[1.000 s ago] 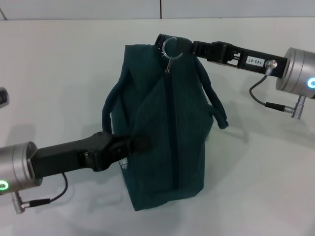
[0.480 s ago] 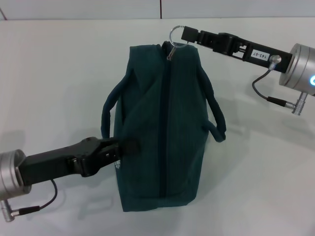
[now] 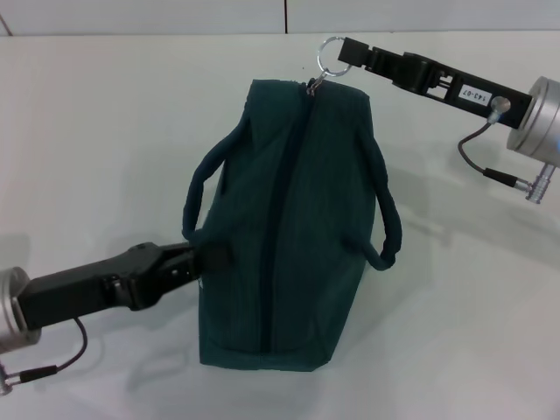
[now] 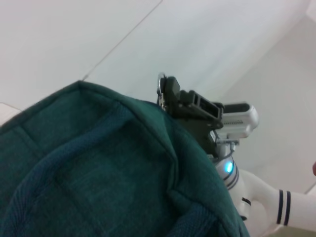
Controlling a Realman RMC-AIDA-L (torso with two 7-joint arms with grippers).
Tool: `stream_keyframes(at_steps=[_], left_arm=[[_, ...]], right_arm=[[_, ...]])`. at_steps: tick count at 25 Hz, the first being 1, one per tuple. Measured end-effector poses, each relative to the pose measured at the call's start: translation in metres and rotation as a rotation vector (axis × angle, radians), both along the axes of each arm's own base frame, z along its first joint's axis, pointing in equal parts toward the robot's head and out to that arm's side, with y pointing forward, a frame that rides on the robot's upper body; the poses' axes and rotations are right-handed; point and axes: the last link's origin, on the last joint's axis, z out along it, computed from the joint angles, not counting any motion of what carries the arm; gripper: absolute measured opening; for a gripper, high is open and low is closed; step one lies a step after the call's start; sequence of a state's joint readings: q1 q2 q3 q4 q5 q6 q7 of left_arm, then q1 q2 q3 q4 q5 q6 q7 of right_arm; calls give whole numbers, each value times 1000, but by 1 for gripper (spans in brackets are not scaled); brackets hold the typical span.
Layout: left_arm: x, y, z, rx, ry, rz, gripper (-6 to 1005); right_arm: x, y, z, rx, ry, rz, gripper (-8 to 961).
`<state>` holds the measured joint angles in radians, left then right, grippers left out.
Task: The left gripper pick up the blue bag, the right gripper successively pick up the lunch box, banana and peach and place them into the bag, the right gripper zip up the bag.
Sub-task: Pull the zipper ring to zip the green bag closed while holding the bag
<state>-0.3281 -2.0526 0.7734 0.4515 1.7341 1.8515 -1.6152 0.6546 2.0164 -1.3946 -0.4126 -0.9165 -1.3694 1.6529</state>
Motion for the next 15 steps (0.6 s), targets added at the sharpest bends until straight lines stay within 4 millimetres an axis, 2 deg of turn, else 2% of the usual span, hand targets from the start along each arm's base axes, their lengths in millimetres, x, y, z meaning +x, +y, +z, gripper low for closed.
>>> stream_keyframes(at_steps=[9, 15], left_arm=[[-3, 11, 5, 48, 10, 44, 68], [-10, 31, 30, 144, -6, 120, 307]], right_arm=[[0, -4, 0, 19, 1, 27, 29], [5, -11, 6, 58, 5, 56, 30]])
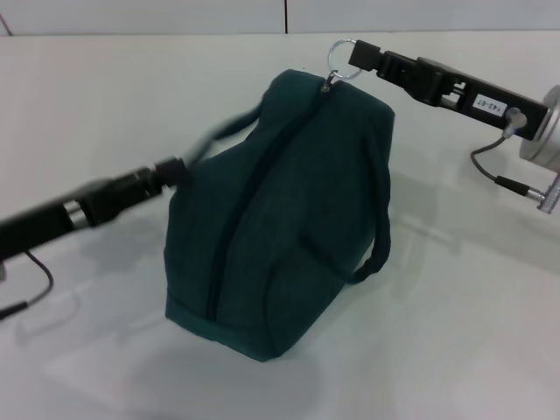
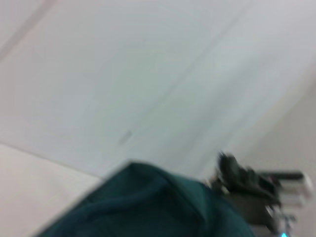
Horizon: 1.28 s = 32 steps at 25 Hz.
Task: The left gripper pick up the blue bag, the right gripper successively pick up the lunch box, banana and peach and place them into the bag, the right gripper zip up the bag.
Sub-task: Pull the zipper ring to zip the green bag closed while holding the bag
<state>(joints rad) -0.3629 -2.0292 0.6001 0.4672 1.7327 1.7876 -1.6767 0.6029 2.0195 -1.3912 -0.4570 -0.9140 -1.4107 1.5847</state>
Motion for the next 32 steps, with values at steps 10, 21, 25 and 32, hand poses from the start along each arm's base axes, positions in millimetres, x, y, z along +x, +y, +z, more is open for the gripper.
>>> stream_keyframes(at_steps=[10, 21, 25, 32], left_arm=[[28, 57, 17, -67, -7, 60, 628], [82, 105, -10, -336, 154, 86, 878], [83, 105, -12, -359, 170, 94, 859], [87, 103, -18, -376, 190, 64, 824]], right_arm=[[2, -2, 5, 36, -1, 25, 30], [2, -3, 10, 69, 15, 44, 31], [4, -4, 11, 76, 12, 45, 31], [7, -5, 12, 81, 16, 36, 32]])
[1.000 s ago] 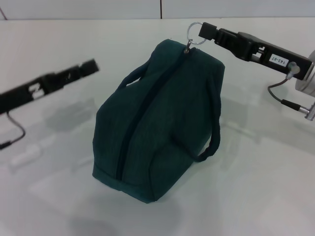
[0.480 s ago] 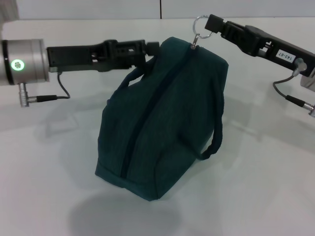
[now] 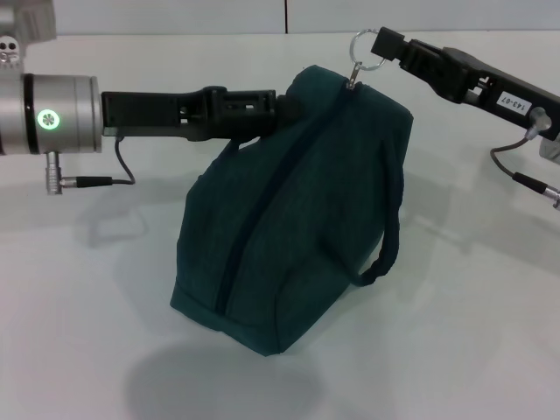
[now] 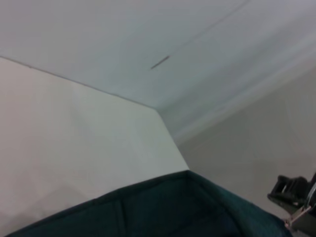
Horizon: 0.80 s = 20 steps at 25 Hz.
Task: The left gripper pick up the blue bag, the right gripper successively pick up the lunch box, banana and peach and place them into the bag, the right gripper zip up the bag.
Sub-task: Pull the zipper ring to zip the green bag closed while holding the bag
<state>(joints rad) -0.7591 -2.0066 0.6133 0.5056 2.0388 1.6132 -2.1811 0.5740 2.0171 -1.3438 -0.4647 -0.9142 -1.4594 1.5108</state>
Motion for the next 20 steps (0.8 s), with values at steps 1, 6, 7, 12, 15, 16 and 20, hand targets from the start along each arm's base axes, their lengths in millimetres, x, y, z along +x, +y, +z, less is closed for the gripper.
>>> stream_keyframes(at_steps=[1, 6, 7, 12, 15, 16, 20], left_arm=[[1, 0, -1, -2, 5, -8, 819], [10, -3, -9, -6, 43, -68, 795], [12, -3, -10, -6, 46, -76, 790], [14, -2, -10, 0, 37, -76, 707], [15, -2, -9, 6, 20, -71, 605], [15, -2, -9, 7, 14, -68, 571], [12, -4, -9, 9, 7, -57, 410]], right_arm=[[0, 0, 0, -1, 0, 1, 32], [2, -1, -2, -8, 0, -9, 32], [3, -1, -2, -9, 1, -11, 32], [3, -3, -3, -17, 8, -9, 32], [5, -4, -4, -22, 10, -17, 32], [6, -5, -5, -24, 11, -21, 32], [10, -6, -6, -30, 12, -36, 33]])
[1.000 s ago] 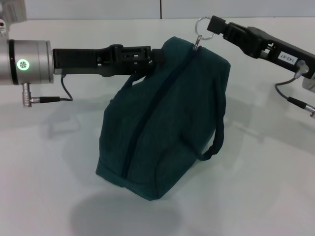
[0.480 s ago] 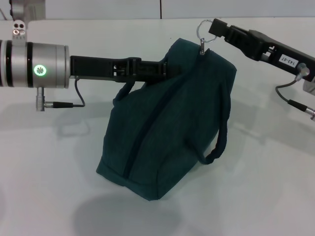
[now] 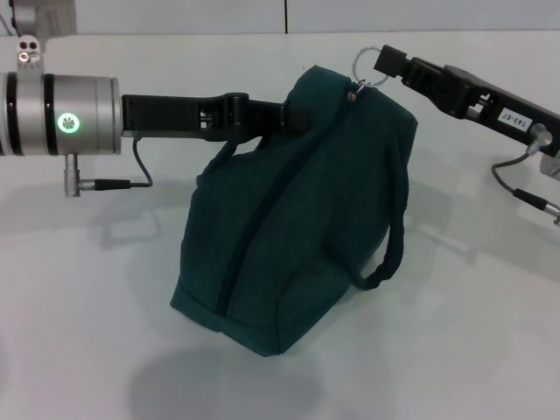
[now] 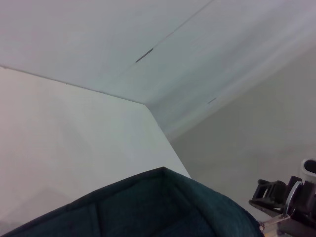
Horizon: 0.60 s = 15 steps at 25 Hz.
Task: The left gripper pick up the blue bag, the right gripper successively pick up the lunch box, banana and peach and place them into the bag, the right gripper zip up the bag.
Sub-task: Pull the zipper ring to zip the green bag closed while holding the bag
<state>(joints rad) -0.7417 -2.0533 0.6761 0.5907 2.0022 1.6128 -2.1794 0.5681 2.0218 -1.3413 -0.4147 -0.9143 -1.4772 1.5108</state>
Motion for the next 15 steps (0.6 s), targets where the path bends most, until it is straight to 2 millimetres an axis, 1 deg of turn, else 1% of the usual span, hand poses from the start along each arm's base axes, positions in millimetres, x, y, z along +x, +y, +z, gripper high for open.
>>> stream_keyframes(at_steps=[7, 15], left_arm=[[0, -2, -2, -2, -5, -1, 114], [1, -3, -2, 15, -38, -10, 60]], right_arm=[[3, -2, 0, 2, 7, -12, 33], [12, -4, 1, 4, 40, -64, 33]])
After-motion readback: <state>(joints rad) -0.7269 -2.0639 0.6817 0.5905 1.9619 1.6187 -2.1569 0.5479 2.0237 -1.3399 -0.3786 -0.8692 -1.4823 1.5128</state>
